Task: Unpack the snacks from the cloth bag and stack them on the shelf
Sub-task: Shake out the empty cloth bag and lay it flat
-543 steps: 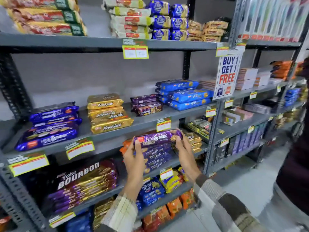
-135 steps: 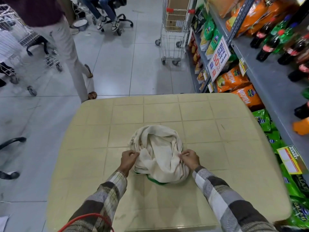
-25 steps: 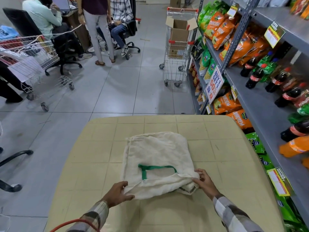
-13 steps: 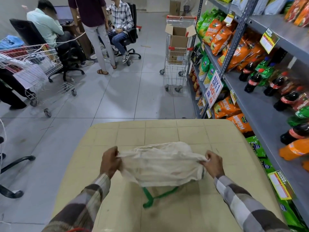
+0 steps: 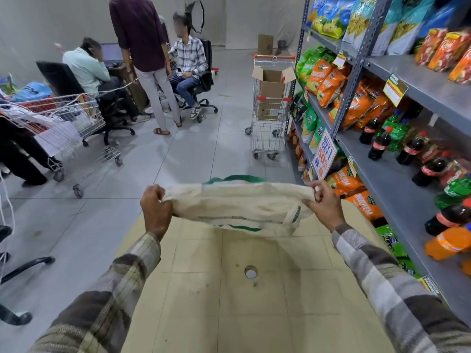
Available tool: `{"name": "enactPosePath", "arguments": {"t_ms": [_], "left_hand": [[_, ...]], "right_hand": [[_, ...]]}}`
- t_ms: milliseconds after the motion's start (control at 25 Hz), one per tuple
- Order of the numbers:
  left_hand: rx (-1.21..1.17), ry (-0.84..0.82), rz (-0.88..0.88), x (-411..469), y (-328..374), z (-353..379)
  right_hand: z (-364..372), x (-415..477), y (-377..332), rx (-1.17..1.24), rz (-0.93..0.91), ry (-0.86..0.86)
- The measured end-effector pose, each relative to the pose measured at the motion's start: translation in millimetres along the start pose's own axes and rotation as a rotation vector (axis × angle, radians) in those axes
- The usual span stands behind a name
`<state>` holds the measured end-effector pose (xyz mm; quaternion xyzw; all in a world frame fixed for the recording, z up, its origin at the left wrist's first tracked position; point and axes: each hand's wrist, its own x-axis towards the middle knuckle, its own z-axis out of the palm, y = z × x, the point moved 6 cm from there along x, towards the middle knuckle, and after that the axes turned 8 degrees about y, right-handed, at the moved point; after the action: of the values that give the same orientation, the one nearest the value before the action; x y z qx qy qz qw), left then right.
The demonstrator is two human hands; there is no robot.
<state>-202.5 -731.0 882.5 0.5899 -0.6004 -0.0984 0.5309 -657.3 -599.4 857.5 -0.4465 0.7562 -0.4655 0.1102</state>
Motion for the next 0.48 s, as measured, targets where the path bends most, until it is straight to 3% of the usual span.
{"name": "enactPosePath", "arguments": {"t_ms": [120,200,360,480], "left_hand": [[0.033,-0.21,-0.067,-67.7,-53.0,-1.9],[0.072,-0.408,-0.218,-116.9,-86.7,-0.7],[0.225,-0.776,-0.427,-207.4,-138.1,-2.9],[0.289,-0.875,-0.438,-249.5,-152.7,-13.8]], "right_hand": [[23.5,-50.5,51.8,-0.25,0.099,-0.131],[38.0,-93.1,84.4,-0.321,0.183,-0.246],[45.5,-170.5,129.2,-0.263,0.404,-0.325],[48.2,-215.9,147.5,-0.234,0.491,-0.475]]}}
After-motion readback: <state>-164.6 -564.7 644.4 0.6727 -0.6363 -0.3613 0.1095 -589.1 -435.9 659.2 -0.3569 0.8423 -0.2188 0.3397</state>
